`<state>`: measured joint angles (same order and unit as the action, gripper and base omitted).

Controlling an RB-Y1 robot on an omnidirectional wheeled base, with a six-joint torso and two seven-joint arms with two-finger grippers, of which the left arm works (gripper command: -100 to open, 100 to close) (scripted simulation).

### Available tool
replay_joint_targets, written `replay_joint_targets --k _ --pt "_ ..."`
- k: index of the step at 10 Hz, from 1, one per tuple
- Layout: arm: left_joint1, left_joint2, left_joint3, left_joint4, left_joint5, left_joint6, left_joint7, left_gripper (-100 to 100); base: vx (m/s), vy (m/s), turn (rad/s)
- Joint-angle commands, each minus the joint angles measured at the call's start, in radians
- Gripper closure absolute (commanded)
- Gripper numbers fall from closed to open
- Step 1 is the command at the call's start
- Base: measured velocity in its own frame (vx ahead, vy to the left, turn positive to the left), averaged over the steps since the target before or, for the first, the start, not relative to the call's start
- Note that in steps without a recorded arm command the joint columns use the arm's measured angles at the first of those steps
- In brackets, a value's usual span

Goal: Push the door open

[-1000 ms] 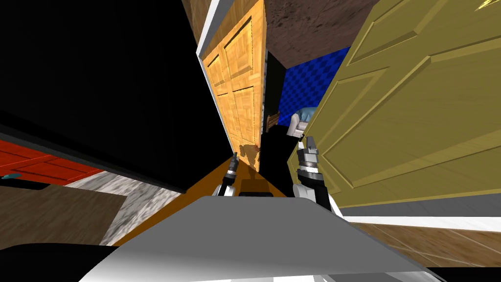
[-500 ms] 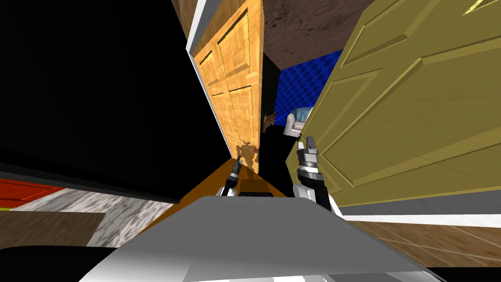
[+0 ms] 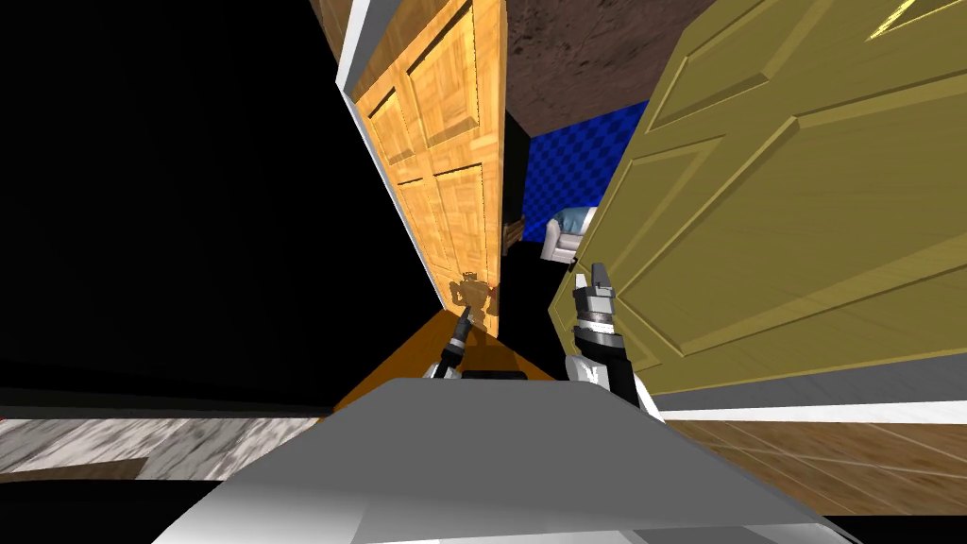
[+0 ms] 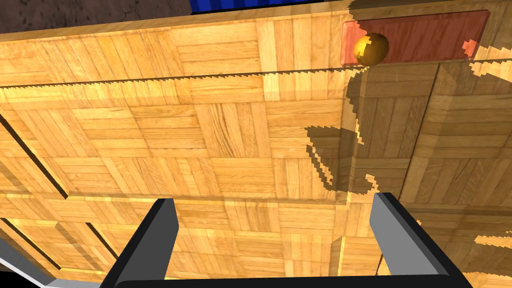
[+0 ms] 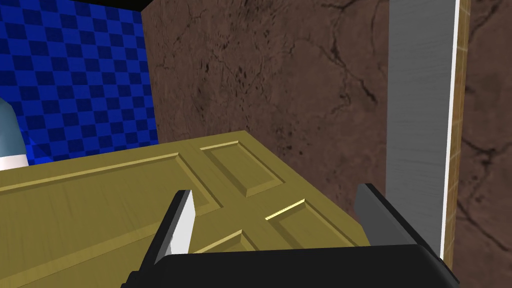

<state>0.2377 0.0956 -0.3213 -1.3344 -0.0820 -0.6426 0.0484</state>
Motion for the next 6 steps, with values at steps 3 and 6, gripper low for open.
replay_joint_targets --k 3,6 --pt "-0.033 0.005 -0.030 0.102 0.005 -0.028 0.015 -100 0.087 0.070 -0.107" --pt "-0.053 0.006 -0.053 0.171 0.007 -0.048 0.023 -100 0.077 0.063 -0.102"
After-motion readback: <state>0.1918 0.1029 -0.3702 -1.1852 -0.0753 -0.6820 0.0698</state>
